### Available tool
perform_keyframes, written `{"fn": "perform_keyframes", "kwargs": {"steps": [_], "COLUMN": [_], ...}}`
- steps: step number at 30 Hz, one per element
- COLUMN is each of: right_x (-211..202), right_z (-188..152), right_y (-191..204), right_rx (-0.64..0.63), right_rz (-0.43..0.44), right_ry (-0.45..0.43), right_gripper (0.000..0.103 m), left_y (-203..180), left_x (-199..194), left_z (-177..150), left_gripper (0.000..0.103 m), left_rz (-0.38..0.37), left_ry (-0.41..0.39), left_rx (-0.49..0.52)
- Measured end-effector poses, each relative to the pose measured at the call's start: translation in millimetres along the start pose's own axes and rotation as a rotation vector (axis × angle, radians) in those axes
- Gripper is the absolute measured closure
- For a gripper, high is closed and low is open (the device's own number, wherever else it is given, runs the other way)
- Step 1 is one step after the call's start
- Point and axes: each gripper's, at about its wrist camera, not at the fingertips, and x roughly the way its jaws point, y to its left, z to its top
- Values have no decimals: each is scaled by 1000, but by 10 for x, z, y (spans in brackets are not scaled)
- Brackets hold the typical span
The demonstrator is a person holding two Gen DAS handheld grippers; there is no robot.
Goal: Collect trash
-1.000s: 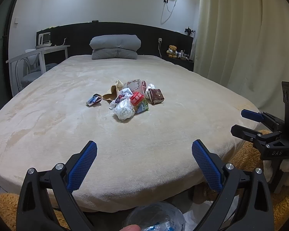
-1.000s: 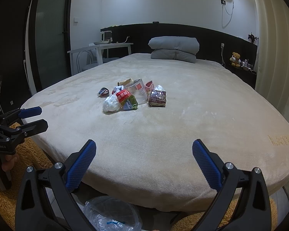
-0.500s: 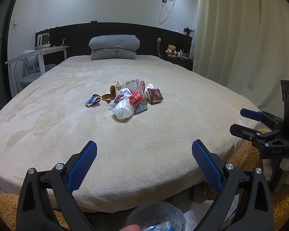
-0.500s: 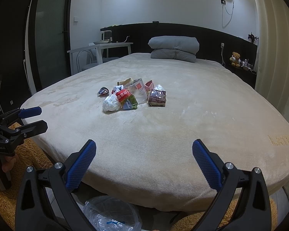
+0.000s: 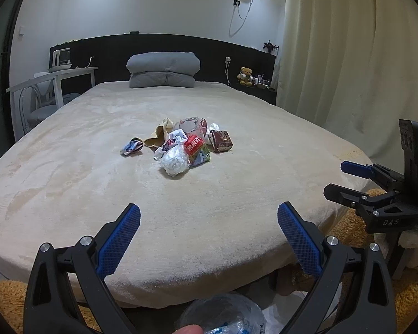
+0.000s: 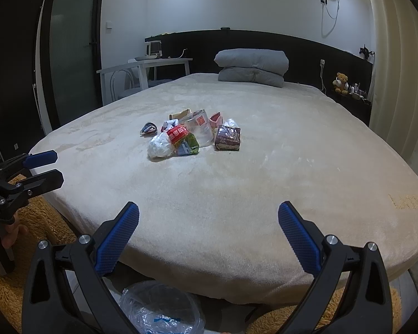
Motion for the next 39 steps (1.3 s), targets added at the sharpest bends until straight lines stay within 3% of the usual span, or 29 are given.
{"fn": "perform_keyframes", "kwargs": {"steps": [13, 19, 29, 39], "right_x": [76, 143, 661, 1420], "right_z": [51, 144, 517, 871], "right_y": [1, -67, -315, -551], "right_rx": [17, 50, 94, 117], "right_rz": [7, 44, 123, 162], "right_ry": [30, 52, 115, 176], "right_gripper": [4, 4, 4, 4], "left_y": [-9, 58, 351, 644], "left_x": [8, 104, 560, 1144], "left_z": [21, 58, 285, 585], "left_gripper": [6, 6, 6, 6], "left_rz": [-42, -75, -112, -109], "left_ry": [5, 47, 164, 255], "left_rx": [-24, -69, -149, -144]}}
